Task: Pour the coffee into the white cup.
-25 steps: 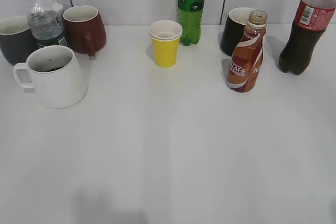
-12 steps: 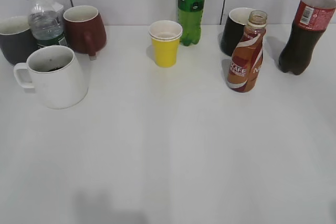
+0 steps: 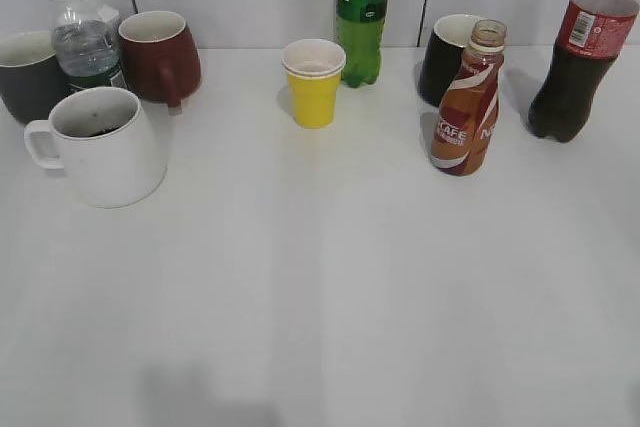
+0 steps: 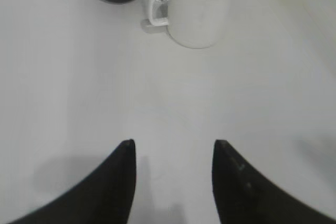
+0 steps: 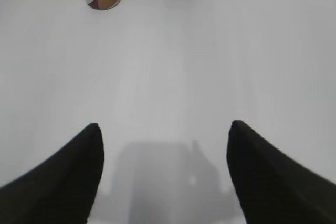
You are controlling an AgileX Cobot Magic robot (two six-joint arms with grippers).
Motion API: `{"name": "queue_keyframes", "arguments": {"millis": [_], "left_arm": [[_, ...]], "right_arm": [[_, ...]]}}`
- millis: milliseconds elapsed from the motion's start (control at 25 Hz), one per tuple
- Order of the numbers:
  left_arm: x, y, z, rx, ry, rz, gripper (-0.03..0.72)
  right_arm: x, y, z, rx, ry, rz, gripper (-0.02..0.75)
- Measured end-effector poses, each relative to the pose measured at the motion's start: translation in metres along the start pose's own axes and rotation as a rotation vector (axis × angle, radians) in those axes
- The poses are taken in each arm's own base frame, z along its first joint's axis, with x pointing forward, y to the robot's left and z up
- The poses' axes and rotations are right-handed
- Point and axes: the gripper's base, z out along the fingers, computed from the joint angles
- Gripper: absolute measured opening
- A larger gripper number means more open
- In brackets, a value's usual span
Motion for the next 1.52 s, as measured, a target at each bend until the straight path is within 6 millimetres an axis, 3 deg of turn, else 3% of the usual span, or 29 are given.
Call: {"name": "queue_keyframes", "arguments": {"millis": [520,1000,1520], "left_arm": [[0.008,-0.001,-0.012,-0.077,-0.093,-0.038,0.354],[0.01,-0.001,-0.015,-0.097,-0.11,-0.048,0.277],[0.01,-0.001,-0.015,-0.097,-0.11,-0.048,0.262]], "right_arm": [[0.005,0.001,-0.009,0.113,-0.068,0.059,0.571],[0.005,0.001,-0.008,0.11,-0.067,0.063,0.571],[0.005,0.001,-0.008,0.11,-0.067,0.063,0.571]]}}
